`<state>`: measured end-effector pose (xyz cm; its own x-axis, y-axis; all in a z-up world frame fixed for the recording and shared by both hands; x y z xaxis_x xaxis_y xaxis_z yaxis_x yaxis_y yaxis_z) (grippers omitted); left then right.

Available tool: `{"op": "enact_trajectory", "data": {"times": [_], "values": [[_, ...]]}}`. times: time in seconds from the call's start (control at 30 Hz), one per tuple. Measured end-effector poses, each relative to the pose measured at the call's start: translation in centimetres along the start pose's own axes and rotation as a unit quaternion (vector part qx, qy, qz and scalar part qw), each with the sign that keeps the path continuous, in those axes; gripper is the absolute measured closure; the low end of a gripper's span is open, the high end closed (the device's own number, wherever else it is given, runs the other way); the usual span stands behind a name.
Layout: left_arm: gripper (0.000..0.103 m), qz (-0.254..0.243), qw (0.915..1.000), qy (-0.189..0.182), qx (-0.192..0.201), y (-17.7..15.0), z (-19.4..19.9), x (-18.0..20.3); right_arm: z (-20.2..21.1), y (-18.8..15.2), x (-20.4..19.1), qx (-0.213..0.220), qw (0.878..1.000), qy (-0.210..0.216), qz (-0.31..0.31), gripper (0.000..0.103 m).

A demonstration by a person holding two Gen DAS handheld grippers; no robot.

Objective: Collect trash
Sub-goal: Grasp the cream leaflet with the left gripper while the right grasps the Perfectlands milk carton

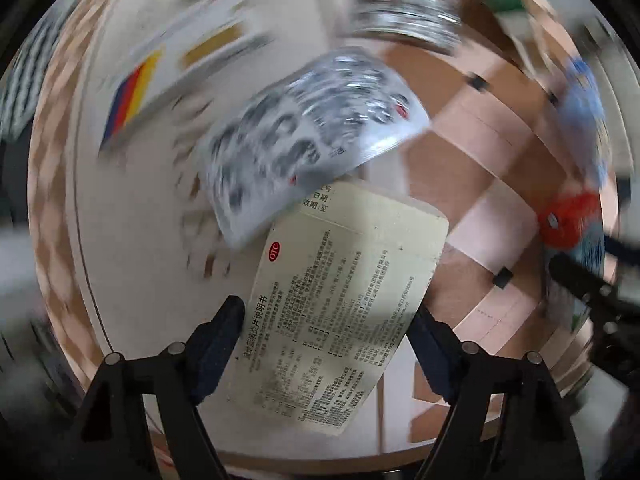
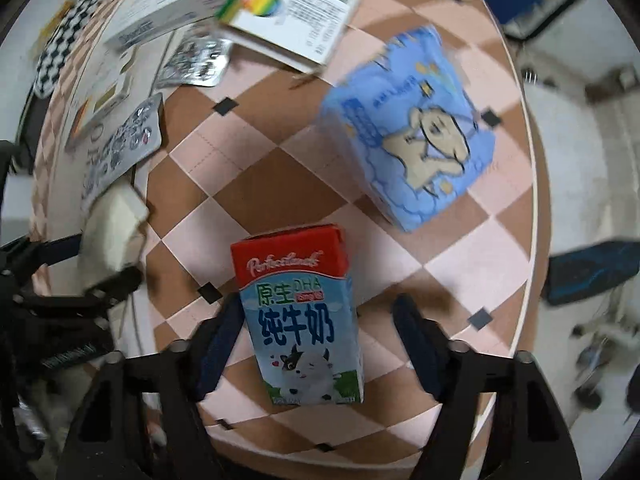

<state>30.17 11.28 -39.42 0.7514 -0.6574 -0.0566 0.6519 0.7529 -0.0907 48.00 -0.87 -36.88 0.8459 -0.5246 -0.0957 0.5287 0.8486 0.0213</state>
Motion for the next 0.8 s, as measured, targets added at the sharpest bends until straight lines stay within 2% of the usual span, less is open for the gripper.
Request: {"op": "enact_trajectory", "data": {"times": [0.03,0.1,0.17,0.2,0.27,0.3,0.4,0.47,0.53,0.67,0.8], "values": [[0.024,0.035,0.9994,-0.002,-0.005,-0.2,-0.1,-0.8,0.1,0.2,-0.6,0.005,1.000,-0.005,0.006,0.049],[0.024,0.109,0.9936,-0.026,-0.014,-0.8,-0.3,-2.7,0.4,0.3,-1.2,0.011,1.000,-0.012,0.002,0.049],[0.024,0.167,0.9844,-0.054,-0.019,-1.3,-0.7,-4.1,0.1,-0.2,-1.4,0.002,0.999,0.021,-0.032,0.049],[0.023,0.172,0.9831,-0.061,-0.018,-1.4,-0.9,-4.2,-0.3,-0.8,-1.8,-0.007,0.998,0.041,-0.049,0.049],[0.022,0.147,0.9872,-0.056,-0.024,-1.6,-1.5,-3.9,-0.4,-0.7,-2.2,-0.016,0.997,0.054,-0.045,0.049],[0.022,0.118,0.9919,-0.040,-0.022,-1.7,-1.7,-3.2,-0.5,-0.6,-2.5,-0.025,0.998,0.053,-0.036,0.048],[0.021,0.066,0.9978,-0.006,0.006,-1.8,-1.7,-1.2,-1.0,-0.2,-3.7,-0.045,0.999,0.028,-0.004,0.048],[0.029,0.057,0.9982,-0.013,0.014,-1.9,-1.5,-0.7,-1.2,0.6,-4.7,-0.047,0.999,0.009,0.013,0.048],[0.029,0.053,0.9982,-0.005,0.029,-2.5,-1.1,-0.2,-1.2,0.8,-5.5,-0.044,0.999,-0.007,0.023,0.050],[0.030,0.058,0.9964,-0.002,0.062,-3.9,0.5,1.0,-0.8,0.1,-6.8,-0.038,0.999,0.015,0.021,0.051],[0.030,0.064,0.9921,-0.011,0.108,-5.2,3.2,0.6,1.5,-1.4,-8.4,-0.001,1.000,-0.006,0.008,0.051]]}}
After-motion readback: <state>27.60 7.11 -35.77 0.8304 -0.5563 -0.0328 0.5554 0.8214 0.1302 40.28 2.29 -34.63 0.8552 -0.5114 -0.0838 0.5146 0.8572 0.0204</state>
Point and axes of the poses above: each gripper's, at about its wrist camera, not at the fingertips, and z roughly against the way its jaws point, x to its right, y to its top, the point moved 2 cm from there along -z, roughly the way its jaws point, and after that the axes turned 12 degrees about z, right-handed, at the moved point
